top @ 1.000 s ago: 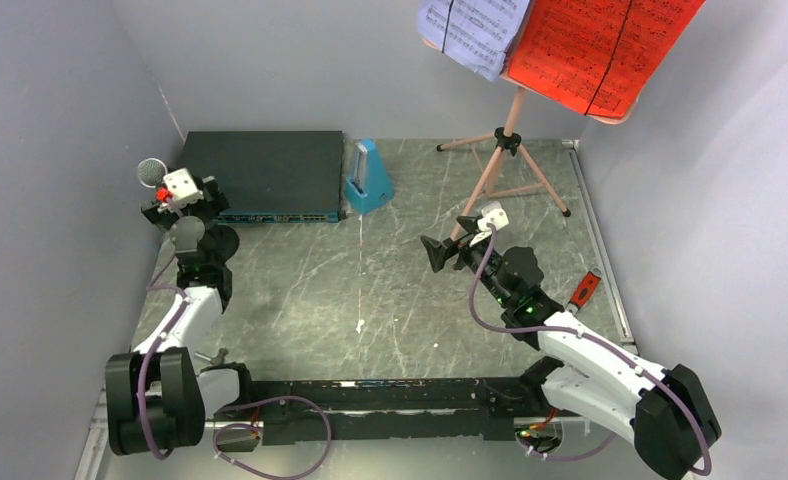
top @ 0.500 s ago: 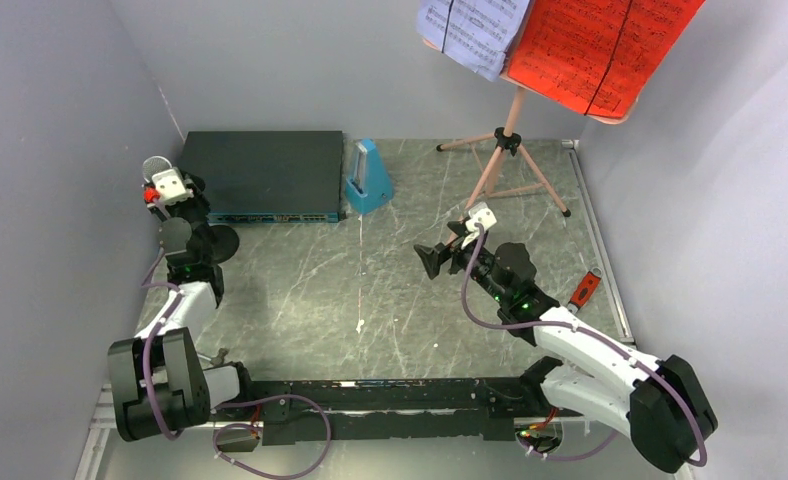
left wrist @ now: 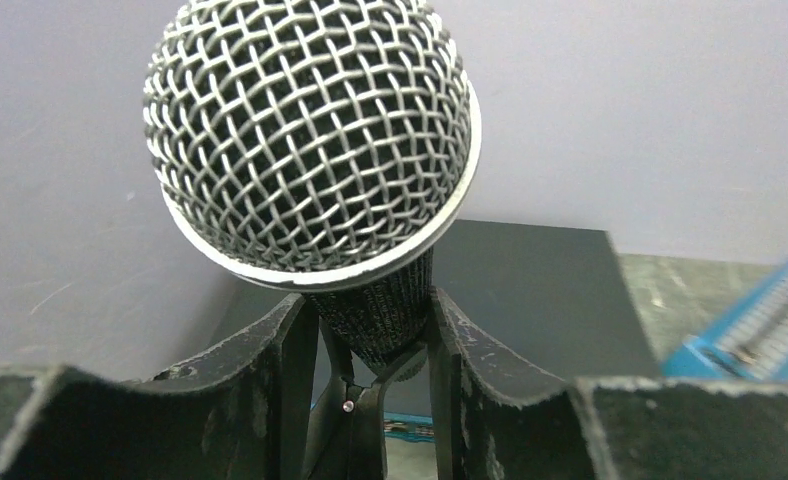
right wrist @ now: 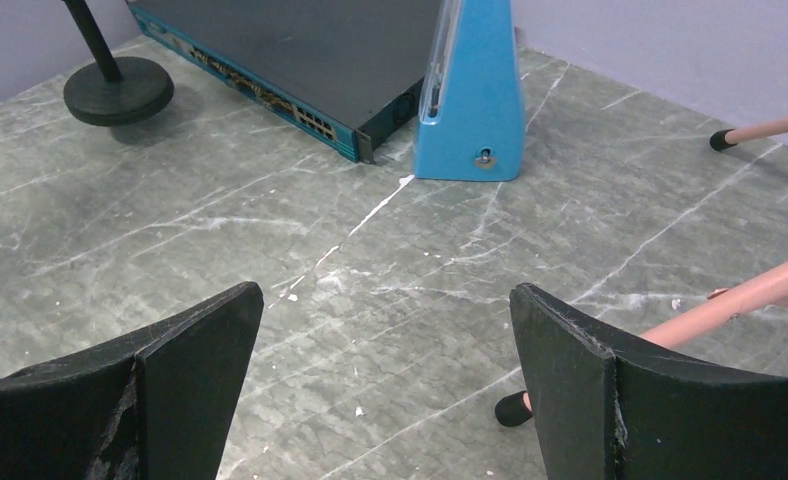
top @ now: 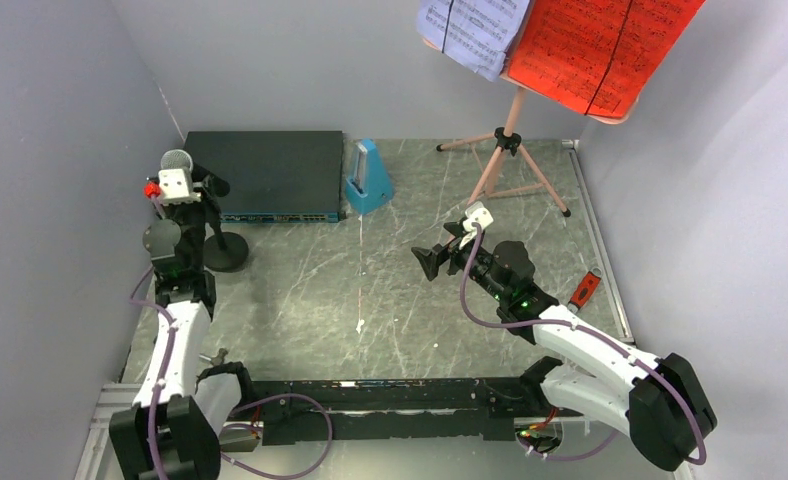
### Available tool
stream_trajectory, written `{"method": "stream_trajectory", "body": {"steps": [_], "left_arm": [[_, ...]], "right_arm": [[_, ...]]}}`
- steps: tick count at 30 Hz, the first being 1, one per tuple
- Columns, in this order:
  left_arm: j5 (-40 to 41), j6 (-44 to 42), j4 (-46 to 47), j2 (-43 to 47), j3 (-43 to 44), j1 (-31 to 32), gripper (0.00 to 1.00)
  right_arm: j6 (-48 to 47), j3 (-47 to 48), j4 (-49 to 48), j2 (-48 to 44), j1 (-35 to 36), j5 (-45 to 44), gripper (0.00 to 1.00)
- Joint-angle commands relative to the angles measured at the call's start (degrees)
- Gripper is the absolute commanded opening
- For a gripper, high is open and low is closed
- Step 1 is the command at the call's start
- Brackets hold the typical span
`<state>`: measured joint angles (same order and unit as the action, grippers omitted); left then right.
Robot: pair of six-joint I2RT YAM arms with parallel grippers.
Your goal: Pack up the instrument practice props
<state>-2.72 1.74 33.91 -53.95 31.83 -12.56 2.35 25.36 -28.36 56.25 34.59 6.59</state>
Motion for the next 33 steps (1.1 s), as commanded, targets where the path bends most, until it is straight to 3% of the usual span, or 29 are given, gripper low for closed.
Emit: {"method": "stream_trajectory", "body": {"steps": [1,7,14,22,28,33], "left_arm": [[-13.4,4.2,-1.5,5.7,5.7,0.0,0.20],[-28.4,13.2,-1.6,5.4,7.7,0.1,0.17],[-38.8,23.4,10.9,-2.0,8.5,6.1,0.17],[-37.1,20.2,14.7,-9.1,9.2,24.1,0.18],[-36.6,20.5,20.1,-14.9,8.6,30.9,0.18],[-33.6,14.5,14.1,-13.4,8.3,35.1,0.18]], "right_arm": [[-0.5,2.0,-2.1,-0.8,0.0,1.7,1.00],[-0.4,1.4,-3.4,-1.3,0.1,3.0,1.00],[-1.3,1.4,-5.2,-1.1,0.2,7.9,1.00],[-1.9,1.9,-6.0,0.5,0.5,11.5,1.00],[-1.1,1.8,-7.8,3.1,0.5,13.3,1.00],[-0.9,1.8,-8.2,3.8,0.5,12.8,1.00]]}}
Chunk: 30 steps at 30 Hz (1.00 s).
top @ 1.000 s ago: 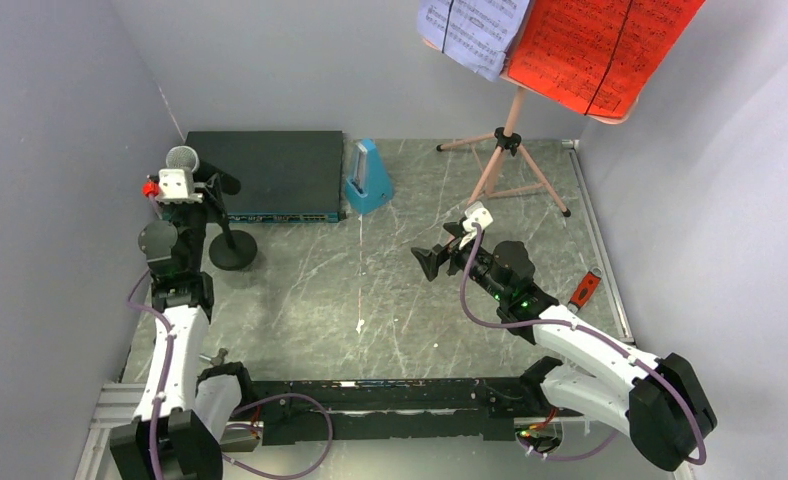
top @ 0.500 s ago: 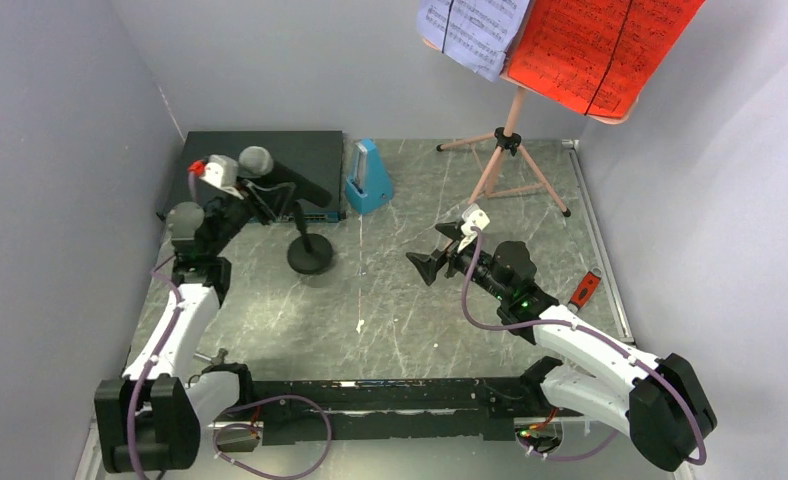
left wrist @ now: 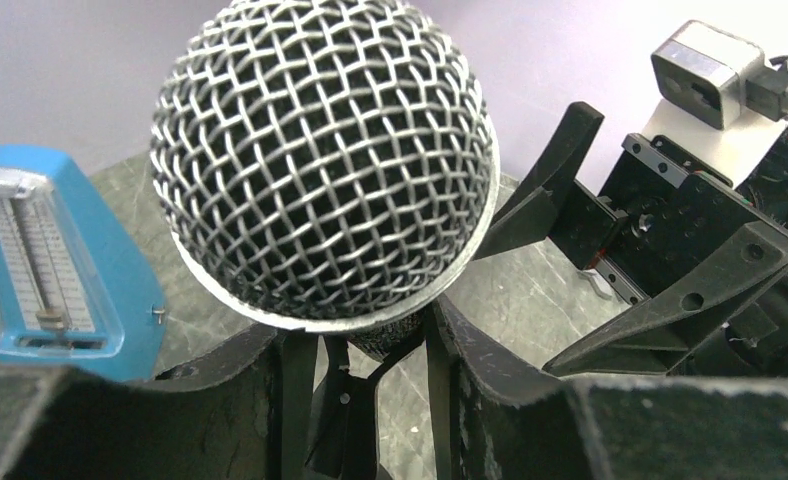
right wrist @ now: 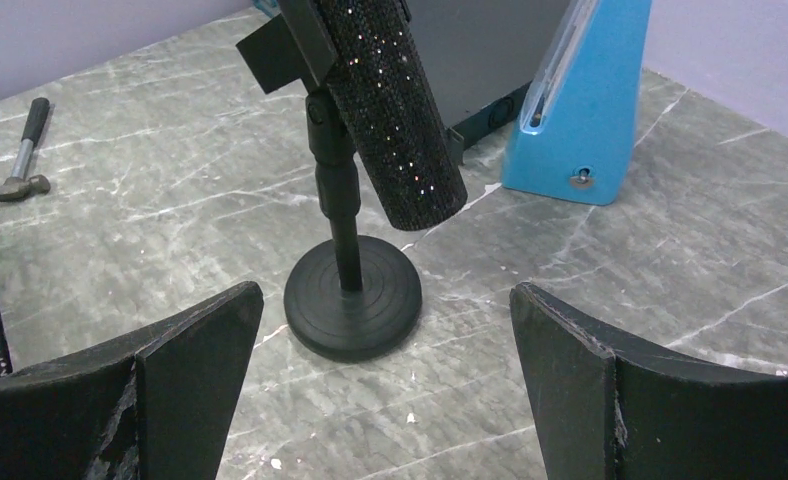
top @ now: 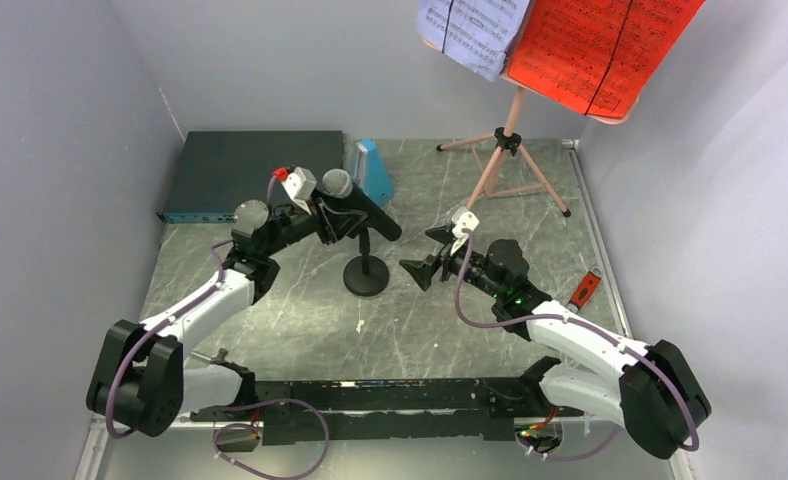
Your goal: Pack up the instrument practice props
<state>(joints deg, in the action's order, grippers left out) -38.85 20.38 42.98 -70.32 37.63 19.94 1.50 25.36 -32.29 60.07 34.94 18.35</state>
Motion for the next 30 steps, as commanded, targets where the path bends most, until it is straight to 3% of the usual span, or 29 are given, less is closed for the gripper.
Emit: {"method": "stream_trajectory", "body": {"steps": [1,5,8,13,17,19,22,26,30], "left_arm": [[3.5,-5.7,3.6,3.7,2.5,3.5,0.18],[13.3,-11.8,-2.0,8.7,1.0,8.1,0.19],[30.3,-17.7,-6.1,12.4,-0.4,14.1,0.19],[52.0,-27.1,-5.5,13.5,-2.0,26.5,0.17],[70.4,-34.7,2.4,10.2,-2.3,34.1,0.14],[77.2,-37.6,6.9,7.6,-1.5,36.5,0.06],[86.8,-40.0,12.0,2.5,0.8,38.4,0.03],[96.8,-43.9,29.5,-2.4,-0.3,39.6,0.03],[106.3,-47.1,36.8,-6.3,1.0,39.6,0.03]], "right_arm": [[0.0,1.7,-4.3,0.0,0.2,0.9,1.00],[0.2,1.8,-4.5,0.7,0.3,0.5,1.00],[0.0,2.1,-4.5,1.1,1.0,-0.3,1.00],[-0.9,2.6,-4.0,1.9,2.4,-2.0,1.00],[-1.1,3.1,-3.7,2.8,3.1,-2.6,1.00],[-1.1,3.2,-3.8,3.1,3.8,-3.5,1.00],[-1.1,2.6,-5.9,3.7,5.1,-5.3,1.00],[-1.4,2.8,-7.2,5.1,7.0,-7.5,1.00],[-2.5,2.9,-8.3,6.4,7.7,-7.9,1.00]]}}
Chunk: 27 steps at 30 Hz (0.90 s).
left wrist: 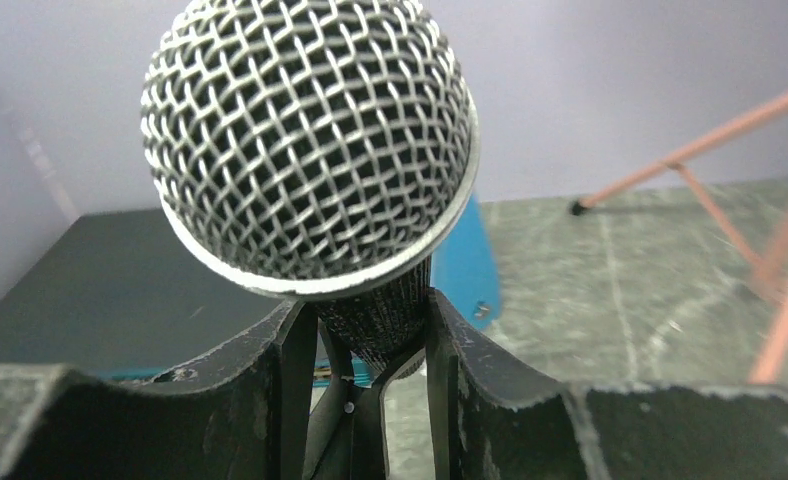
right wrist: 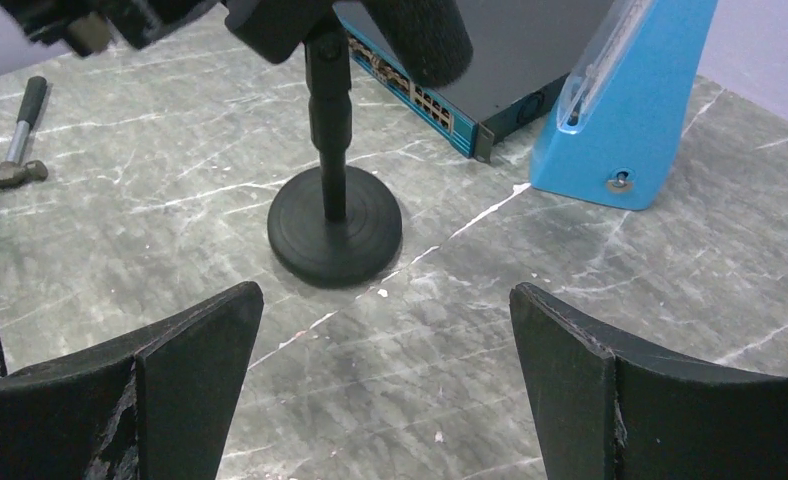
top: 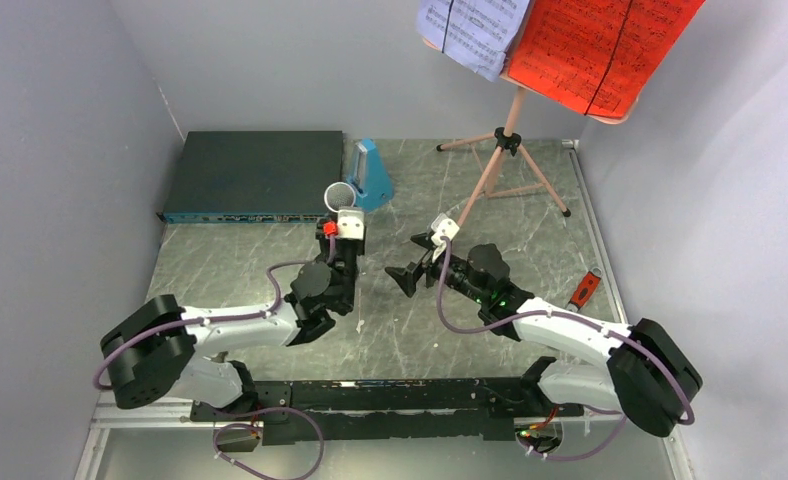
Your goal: Pack up the instrument practice props
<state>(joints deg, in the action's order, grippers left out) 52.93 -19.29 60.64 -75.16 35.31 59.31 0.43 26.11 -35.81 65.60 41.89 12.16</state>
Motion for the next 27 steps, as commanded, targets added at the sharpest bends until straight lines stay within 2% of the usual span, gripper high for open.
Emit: {"method": "stream_trajectory", "body": {"steps": [1,3,6,8,10,14,18,22,27], "left_arm": [[15.7,-8.0,19.3,-2.2,3.6,0.3,0.03],[17.1,-8.3,18.9,-2.4,3.7,0.8,0.07],[17.1,-7.5,15.9,-0.3,2.8,1.8,0.22],[16.8,-4.6,10.0,2.7,2.4,2.3,0.30],[15.8,2.0,-1.3,6.9,2.6,2.5,0.35],[9.2,24.8,-35.7,16.4,5.0,2.4,0.51],[7.1,30.5,-42.9,20.6,4.1,2.3,0.61],[5.7,31.8,-46.8,21.5,4.1,2.4,0.63],[3.2,32.9,-52.7,22.7,6.4,2.3,0.75]], "right_arm": [[-1.3,2.2,-5.0,1.3,0.8,-1.6,1.00],[-1.3,2.3,-5.2,2.0,1.0,-1.4,1.00],[-1.4,2.5,-5.8,2.6,1.5,-1.1,1.00],[-1.4,2.5,-6.5,3.3,1.9,-1.2,1.00],[-1.3,2.5,-7.2,4.0,2.3,-1.5,1.00],[-1.2,3.1,-8.3,5.4,3.0,-1.7,1.00],[-1.4,3.8,-8.5,6.3,3.8,-1.9,1.00],[-1.5,4.4,-8.6,7.0,4.6,-2.3,1.00],[-2.9,5.1,-7.8,6.9,6.9,-3.7,1.00]]}}
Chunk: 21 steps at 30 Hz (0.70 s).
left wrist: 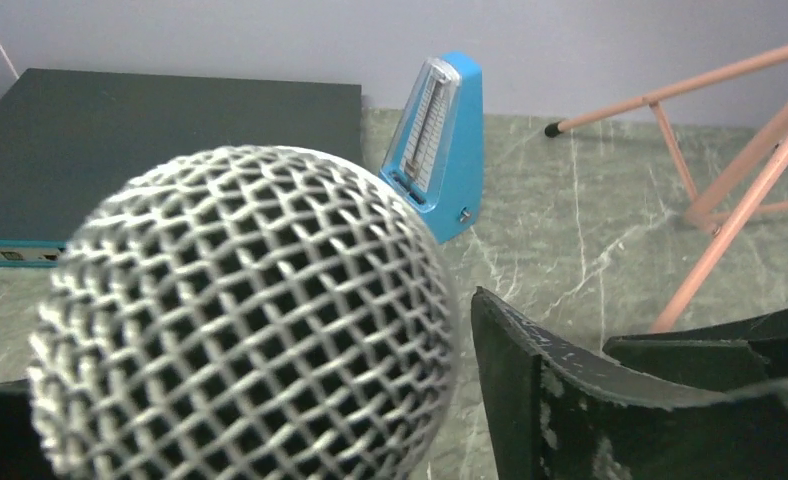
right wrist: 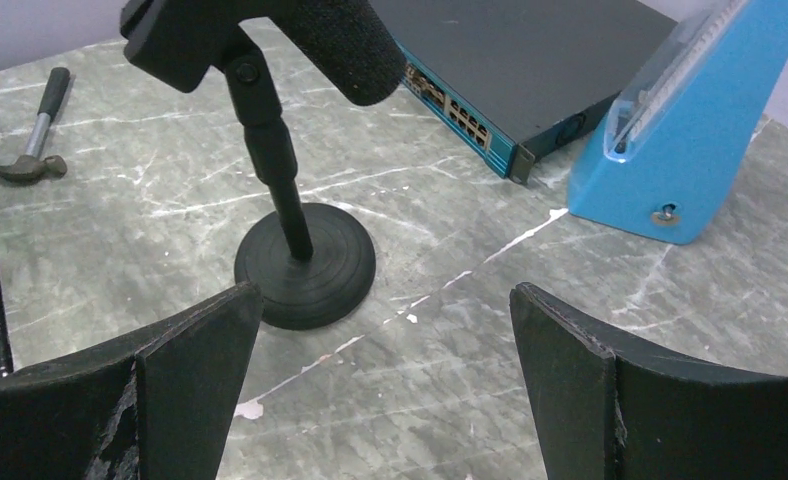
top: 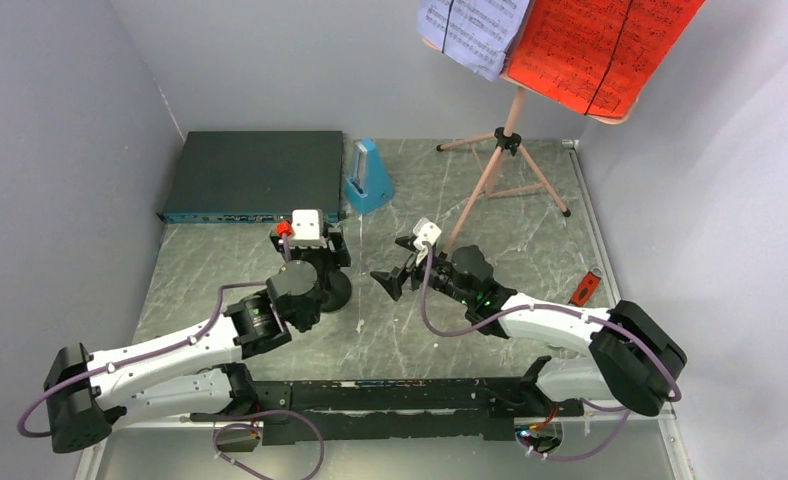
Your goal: Pack up the instrument practice props
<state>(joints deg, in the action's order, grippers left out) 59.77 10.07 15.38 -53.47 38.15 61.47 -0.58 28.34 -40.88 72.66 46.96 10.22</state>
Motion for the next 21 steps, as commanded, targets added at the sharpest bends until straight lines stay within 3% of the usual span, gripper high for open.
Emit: {"method": "stream_trajectory", "body": {"steps": [1,7,14,21], "left_arm": [[-4.1,3.4,-8.8,1.3,4.2,0.1,0.77],[-9.2,3.5,-20.2,4.1,9.8,0.1,0.86],[-16.9,0.9,-34.1,5.1,21.1,0.1,0.86],[-22.1,-2.5,-39.7,6.0,28.0,0.1,0.88]], "right_arm": [[-2.5,3.0,-2.6,0.0,2.5,-2.3,1.00],[-4.1,3.8,-8.3,2.9,8.1,-9.0,1.00],[-8.3,8.5,-18.5,11.7,15.0,-19.3,1.00],[-14.7,15.7,-25.9,22.6,21.1,-28.3,1.00]]}}
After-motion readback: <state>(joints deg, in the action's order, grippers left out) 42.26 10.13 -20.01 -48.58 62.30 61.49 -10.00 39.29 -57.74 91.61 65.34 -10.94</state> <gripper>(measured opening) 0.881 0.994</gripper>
